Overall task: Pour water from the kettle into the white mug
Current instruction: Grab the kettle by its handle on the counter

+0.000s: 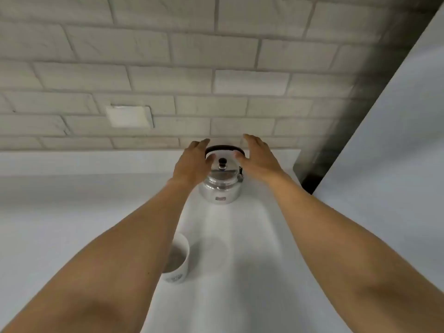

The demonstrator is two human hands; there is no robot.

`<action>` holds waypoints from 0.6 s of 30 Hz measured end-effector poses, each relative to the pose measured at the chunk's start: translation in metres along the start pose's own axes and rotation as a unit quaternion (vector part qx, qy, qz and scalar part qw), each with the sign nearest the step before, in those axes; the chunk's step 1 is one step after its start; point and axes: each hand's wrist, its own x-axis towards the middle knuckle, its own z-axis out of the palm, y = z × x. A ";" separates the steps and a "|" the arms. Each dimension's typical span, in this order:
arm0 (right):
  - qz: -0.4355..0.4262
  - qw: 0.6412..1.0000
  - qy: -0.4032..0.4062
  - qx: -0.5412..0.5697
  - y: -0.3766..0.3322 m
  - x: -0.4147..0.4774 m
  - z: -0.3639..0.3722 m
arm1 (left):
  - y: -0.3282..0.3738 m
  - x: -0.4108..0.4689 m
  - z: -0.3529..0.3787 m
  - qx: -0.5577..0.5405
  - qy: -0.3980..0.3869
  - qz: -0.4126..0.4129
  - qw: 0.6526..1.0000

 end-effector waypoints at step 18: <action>-0.149 0.984 -0.017 0.097 0.005 0.026 0.003 | 0.002 0.004 -0.006 0.007 -0.022 0.045 0.999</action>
